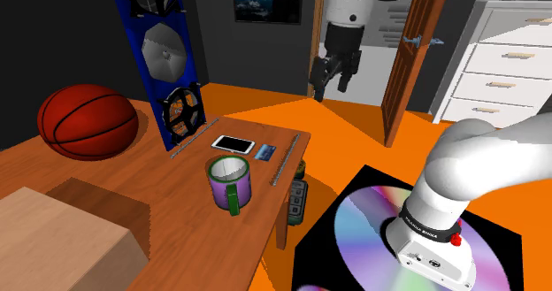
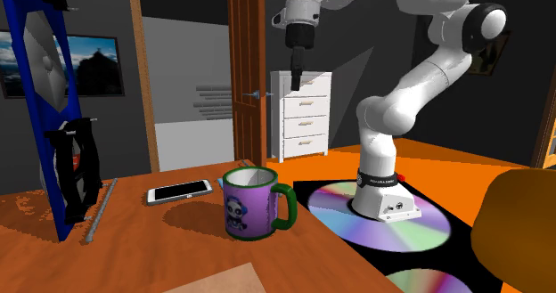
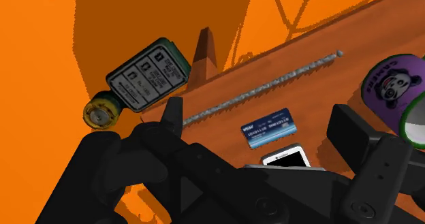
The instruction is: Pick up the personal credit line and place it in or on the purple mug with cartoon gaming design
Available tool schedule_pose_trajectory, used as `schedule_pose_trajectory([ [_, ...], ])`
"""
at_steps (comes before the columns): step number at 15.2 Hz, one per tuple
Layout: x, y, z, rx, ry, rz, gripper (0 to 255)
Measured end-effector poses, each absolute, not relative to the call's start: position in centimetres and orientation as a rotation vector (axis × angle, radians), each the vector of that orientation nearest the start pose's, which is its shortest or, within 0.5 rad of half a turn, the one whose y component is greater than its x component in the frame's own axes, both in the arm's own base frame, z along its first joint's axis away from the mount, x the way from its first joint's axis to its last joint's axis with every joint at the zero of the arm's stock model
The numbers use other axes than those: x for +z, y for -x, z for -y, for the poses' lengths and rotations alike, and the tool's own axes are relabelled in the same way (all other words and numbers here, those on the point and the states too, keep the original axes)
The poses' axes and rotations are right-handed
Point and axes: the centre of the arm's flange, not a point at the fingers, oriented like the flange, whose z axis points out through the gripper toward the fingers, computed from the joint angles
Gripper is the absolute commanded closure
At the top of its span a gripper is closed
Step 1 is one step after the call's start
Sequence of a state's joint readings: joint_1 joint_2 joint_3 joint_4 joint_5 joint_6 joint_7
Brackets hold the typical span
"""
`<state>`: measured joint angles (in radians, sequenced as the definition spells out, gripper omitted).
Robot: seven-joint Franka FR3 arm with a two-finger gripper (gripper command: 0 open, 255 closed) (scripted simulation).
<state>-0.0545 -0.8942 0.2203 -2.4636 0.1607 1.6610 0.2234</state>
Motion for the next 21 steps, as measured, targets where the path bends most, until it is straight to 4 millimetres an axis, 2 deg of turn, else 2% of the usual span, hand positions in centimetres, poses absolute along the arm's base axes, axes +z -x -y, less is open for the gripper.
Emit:
schedule_pose_trajectory([
  [5,51.5,-30.2,-13.0,-0.289,3.152,-0.595,0],
  [10,46.3,-33.4,-17.3,-0.459,3.118,-0.98,0],
  [16,40.5,-38.9,-20.3,-0.664,2.997,-1.444,0],
  [18,38.1,-41.1,-20.8,-0.73,2.936,-1.595,0],
  [21,35.7,-43.9,-21.0,-0.819,2.833,-1.801,0],
])
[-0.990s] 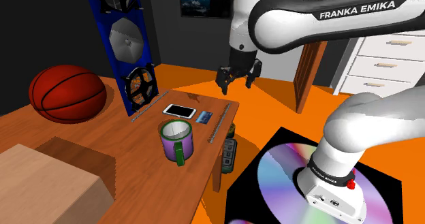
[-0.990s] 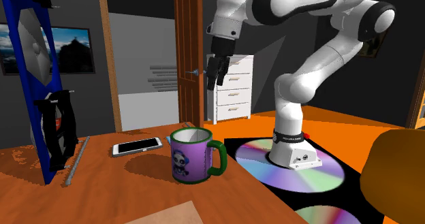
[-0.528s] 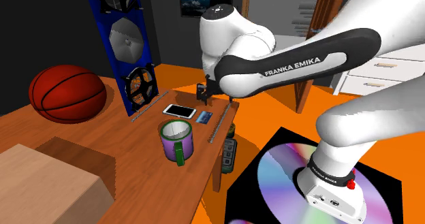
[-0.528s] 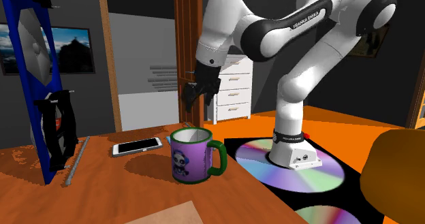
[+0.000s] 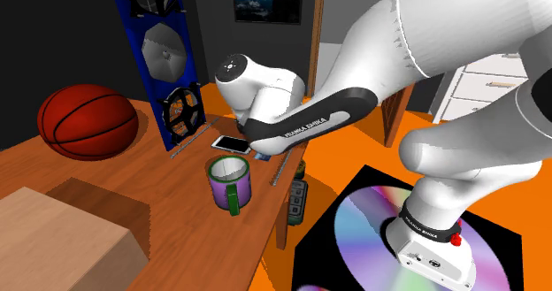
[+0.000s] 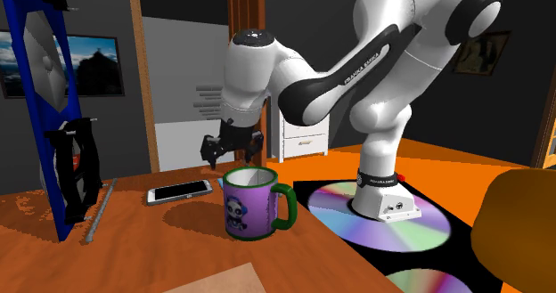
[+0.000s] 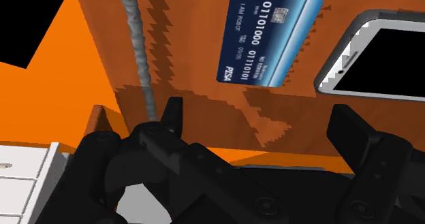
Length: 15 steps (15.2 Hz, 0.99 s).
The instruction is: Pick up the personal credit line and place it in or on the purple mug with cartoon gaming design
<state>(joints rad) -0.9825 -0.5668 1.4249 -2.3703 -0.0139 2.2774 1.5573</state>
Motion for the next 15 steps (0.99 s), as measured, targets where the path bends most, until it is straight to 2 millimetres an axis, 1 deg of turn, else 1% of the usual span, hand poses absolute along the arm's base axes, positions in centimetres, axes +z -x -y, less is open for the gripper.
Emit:
schedule_pose_trajectory([
  [1,35.0,-44.2,-21.0,-0.828,2.818,-1.828,0],
  [3,34.4,-44.6,-20.4,-0.836,2.807,-1.848,0],
  [8,32.2,-45.3,-19.1,-0.839,2.803,-1.855,0],
  [14,31.7,-45.4,-19.0,-0.838,2.803,-1.855,0],
  [15,31.7,-45.4,-19.0,-0.838,2.803,-1.855,255],
])
